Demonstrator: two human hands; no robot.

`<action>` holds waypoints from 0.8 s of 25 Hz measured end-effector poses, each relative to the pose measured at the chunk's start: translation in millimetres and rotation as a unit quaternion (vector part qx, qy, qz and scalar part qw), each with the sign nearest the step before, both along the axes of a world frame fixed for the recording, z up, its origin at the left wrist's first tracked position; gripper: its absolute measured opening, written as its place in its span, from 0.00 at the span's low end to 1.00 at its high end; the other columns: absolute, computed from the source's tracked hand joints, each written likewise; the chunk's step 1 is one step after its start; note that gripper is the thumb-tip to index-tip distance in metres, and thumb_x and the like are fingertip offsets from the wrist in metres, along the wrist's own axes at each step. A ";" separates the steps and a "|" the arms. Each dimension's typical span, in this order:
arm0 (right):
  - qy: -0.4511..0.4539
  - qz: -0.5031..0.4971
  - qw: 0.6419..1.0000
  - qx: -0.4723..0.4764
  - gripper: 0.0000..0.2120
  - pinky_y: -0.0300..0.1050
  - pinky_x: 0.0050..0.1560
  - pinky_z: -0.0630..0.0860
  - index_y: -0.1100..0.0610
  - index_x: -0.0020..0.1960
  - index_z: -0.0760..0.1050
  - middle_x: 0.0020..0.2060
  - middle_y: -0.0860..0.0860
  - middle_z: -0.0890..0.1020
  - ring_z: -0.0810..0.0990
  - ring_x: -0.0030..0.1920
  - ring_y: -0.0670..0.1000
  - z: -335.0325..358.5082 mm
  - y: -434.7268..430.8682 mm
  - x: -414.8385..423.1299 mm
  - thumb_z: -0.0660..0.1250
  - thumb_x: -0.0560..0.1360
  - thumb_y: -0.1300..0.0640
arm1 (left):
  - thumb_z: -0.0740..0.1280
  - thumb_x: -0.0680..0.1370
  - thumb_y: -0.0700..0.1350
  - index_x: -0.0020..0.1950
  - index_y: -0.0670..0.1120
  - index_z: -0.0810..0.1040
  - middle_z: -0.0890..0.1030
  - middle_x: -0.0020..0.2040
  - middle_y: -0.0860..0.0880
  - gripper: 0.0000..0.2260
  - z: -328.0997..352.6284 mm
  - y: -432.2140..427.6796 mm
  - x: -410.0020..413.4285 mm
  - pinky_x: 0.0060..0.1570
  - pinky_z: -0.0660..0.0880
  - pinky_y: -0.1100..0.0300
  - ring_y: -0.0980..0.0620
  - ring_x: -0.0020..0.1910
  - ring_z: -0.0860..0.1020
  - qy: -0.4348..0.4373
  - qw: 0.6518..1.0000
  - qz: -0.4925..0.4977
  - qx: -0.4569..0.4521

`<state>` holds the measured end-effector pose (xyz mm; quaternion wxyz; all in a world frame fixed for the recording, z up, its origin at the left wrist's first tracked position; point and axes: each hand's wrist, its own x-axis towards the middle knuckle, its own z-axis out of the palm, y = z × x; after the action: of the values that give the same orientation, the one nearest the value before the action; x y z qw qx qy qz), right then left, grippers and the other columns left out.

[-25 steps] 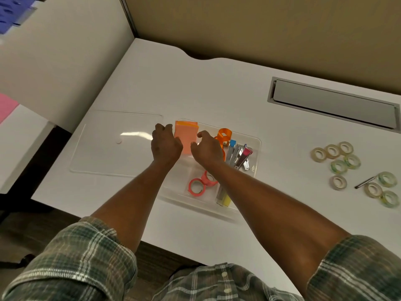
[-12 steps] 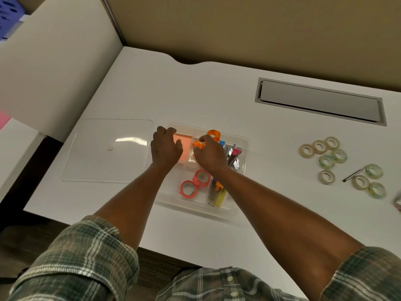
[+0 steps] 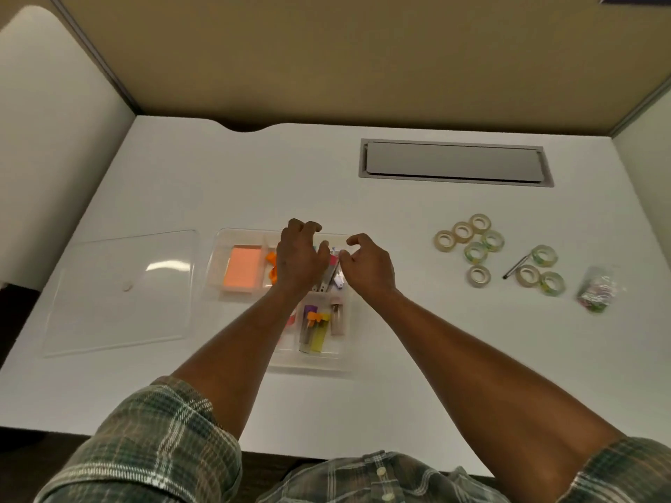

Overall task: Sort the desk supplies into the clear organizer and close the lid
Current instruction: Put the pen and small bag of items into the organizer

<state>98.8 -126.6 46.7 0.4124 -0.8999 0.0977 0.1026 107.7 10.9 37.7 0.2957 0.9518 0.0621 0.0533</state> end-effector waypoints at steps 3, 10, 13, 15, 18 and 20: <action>-0.014 -0.041 0.999 -0.005 0.10 0.48 0.51 0.78 0.51 0.57 0.75 0.38 0.49 0.84 0.83 0.46 0.53 -1.0 -53.9 -4.1 0.66 0.77 0.50 | 0.69 0.75 0.45 0.61 0.43 0.78 0.77 0.57 0.42 0.15 0.9 -49.4 2.4 0.53 0.75 0.51 0.44 0.56 0.76 -0.008 0.999 -0.042 0.003; 0.007 -0.118 0.992 -0.047 0.09 0.50 0.54 0.76 0.51 0.54 0.77 0.44 0.50 0.85 0.81 0.54 0.54 -21.7 -175.9 -17.6 0.66 0.76 0.50 | 0.70 0.75 0.45 0.60 0.43 0.78 0.77 0.54 0.43 0.14 -10.0 -149.8 -4.2 0.51 0.75 0.48 0.43 0.53 0.76 0.019 0.993 -0.113 0.011; 0.023 -0.130 0.987 -0.087 0.12 0.51 0.56 0.74 0.52 0.59 0.76 0.55 0.53 0.80 0.79 0.59 0.56 -33.6 -226.2 -24.9 0.65 0.76 0.50 | 0.69 0.75 0.45 0.60 0.45 0.78 0.76 0.54 0.44 0.14 -18.1 -181.4 -10.4 0.51 0.74 0.49 0.43 0.54 0.75 0.047 0.990 -0.130 0.023; 0.048 -0.122 0.984 -0.121 0.17 0.53 0.58 0.74 0.53 0.64 0.74 0.60 0.56 0.75 0.78 0.60 0.59 -40.2 -252.8 -25.5 0.64 0.77 0.51 | 0.69 0.75 0.46 0.60 0.45 0.78 0.76 0.54 0.44 0.15 -23.1 -197.0 -15.8 0.50 0.74 0.51 0.43 0.54 0.75 0.059 0.988 -0.140 0.031; 0.104 -0.062 0.975 -0.186 0.23 0.54 0.60 0.72 0.52 0.72 0.68 0.65 0.59 0.69 0.75 0.64 0.62 -48.9 -279.2 -22.9 0.63 0.77 0.52 | 0.69 0.75 0.47 0.61 0.45 0.77 0.75 0.55 0.44 0.15 -29.0 -214.2 -22.1 0.51 0.74 0.50 0.43 0.55 0.74 0.082 0.985 -0.148 0.042; 0.126 -0.038 0.969 -0.209 0.24 0.53 0.61 0.72 0.52 0.73 0.66 0.67 0.60 0.67 0.73 0.64 0.63 -52.7 -287.9 -20.9 0.62 0.77 0.54 | 0.69 0.76 0.47 0.61 0.46 0.77 0.75 0.56 0.44 0.15 -30.8 -220.9 -25.2 0.52 0.74 0.50 0.43 0.56 0.74 0.102 0.983 -0.143 0.045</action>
<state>77.9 -414.4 -6.0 0.2028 -0.9417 0.2022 0.1769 82.5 -210.0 6.9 0.2495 0.9636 -0.0473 -0.0842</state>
